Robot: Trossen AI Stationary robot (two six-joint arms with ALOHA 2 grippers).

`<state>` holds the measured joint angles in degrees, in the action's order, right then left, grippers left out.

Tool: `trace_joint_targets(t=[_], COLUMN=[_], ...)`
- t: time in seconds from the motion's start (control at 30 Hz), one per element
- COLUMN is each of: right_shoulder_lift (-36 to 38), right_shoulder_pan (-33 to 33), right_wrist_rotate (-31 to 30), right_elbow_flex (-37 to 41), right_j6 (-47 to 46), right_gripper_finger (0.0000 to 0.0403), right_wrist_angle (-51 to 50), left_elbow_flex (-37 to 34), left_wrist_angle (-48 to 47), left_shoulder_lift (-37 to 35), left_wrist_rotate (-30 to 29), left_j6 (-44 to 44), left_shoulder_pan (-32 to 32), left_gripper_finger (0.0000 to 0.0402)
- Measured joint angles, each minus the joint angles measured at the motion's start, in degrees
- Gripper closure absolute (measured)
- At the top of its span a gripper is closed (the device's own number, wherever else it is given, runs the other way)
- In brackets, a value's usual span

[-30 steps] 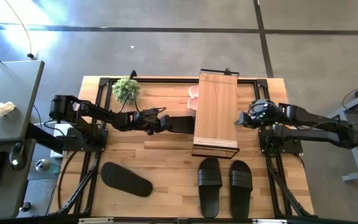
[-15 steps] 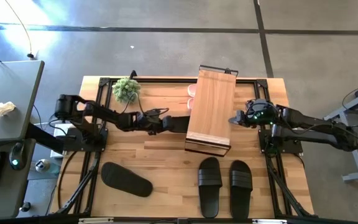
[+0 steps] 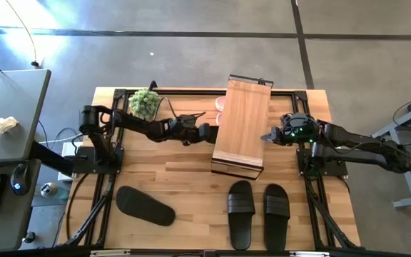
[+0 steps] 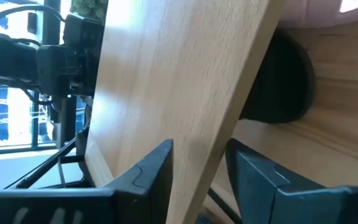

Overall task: Pick and place slides into the shelf
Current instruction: Put the black slipper under the shelf

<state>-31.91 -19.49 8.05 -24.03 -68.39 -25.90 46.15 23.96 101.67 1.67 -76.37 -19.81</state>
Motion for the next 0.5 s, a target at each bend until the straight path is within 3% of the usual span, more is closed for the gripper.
trace_joint_targets(t=[0.17,0.5], right_shoulder_lift=[0.0,0.1], right_shoulder_pan=[0.0,0.0], right_wrist_rotate=[0.2,2.0], right_elbow_flex=[0.0,0.0], right_j6=[0.3,1.5], right_gripper_finger=[0.0281,0.0362], right_wrist_angle=[-0.1,-1.2], left_elbow_flex=[4.5,8.2], left_wrist_angle=[-3.7,-4.2], left_shoulder_lift=[2.6,7.0], left_wrist_rotate=[1.8,5.6], left_j6=[1.4,1.4], left_shoulder_pan=[-0.4,0.0], left_gripper_finger=[0.0336,0.0341])
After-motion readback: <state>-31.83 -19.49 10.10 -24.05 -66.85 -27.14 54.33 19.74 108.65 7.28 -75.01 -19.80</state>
